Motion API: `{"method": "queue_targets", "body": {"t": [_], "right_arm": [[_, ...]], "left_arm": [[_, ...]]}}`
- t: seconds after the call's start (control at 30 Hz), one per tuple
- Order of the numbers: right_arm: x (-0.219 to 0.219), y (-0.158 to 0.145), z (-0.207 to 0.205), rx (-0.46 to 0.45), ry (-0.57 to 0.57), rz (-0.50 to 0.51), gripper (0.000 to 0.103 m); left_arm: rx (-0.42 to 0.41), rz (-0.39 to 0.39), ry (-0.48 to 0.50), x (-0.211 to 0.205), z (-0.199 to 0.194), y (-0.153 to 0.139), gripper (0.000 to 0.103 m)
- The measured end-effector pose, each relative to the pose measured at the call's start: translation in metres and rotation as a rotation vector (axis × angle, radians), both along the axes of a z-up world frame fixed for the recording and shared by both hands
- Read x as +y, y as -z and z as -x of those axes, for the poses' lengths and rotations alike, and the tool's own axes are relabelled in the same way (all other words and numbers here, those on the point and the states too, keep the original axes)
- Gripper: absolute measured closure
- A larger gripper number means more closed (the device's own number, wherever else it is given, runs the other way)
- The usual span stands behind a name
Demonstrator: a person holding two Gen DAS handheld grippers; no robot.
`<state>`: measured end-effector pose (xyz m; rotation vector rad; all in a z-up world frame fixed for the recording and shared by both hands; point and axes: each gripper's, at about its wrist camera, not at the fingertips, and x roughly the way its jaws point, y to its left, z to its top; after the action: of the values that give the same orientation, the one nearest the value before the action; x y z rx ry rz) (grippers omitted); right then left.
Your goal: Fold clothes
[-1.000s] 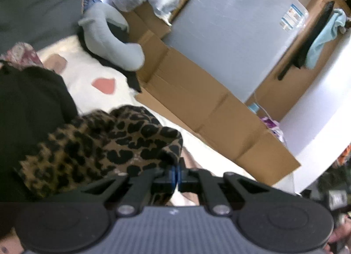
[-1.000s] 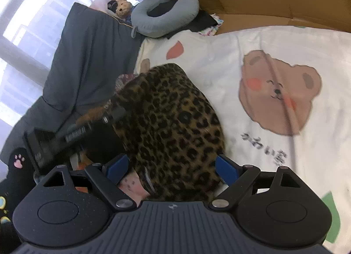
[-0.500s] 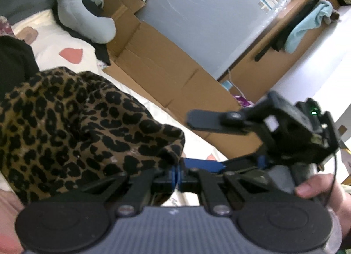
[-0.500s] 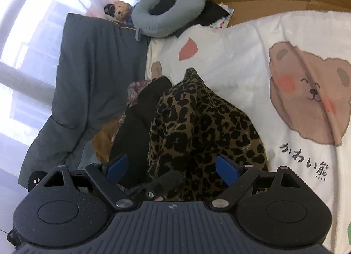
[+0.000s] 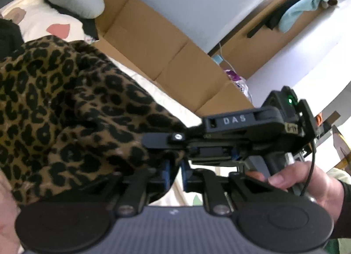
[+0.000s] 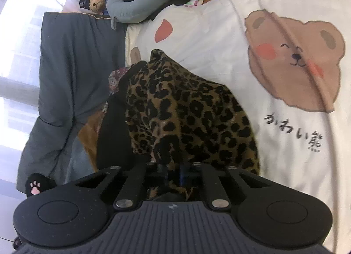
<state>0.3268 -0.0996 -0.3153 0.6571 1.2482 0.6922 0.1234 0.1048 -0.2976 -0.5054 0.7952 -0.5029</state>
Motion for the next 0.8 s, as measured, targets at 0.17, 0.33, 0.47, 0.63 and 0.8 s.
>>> {"method": "queue_targets", "body": {"t": [0.17,0.33,0.47,0.63,0.8], "right_arm": [[-0.016,0.001,0.003,-0.019,0.030,0.015,0.100],[-0.037,-0.003,0.005,-0.043,0.065,0.027,0.100],[-0.058,-0.005,0.009,-0.053,0.091,0.044,0.100],[-0.074,0.000,0.011,-0.065,0.093,0.072,0.100],[-0.079,0.008,0.014,-0.058,0.098,0.077,0.100]], "left_arm": [[0.006,-0.081,-0.012,0.020,0.001,-0.007,0.048],[0.010,-0.246,-0.096,0.053,-0.013,-0.012,0.039],[0.027,-0.302,-0.181,0.084,-0.028,-0.010,0.031],[0.060,-0.390,-0.212,0.108,-0.050,-0.003,0.029],[0.093,-0.483,-0.228,0.130,-0.071,0.005,0.029]]}}
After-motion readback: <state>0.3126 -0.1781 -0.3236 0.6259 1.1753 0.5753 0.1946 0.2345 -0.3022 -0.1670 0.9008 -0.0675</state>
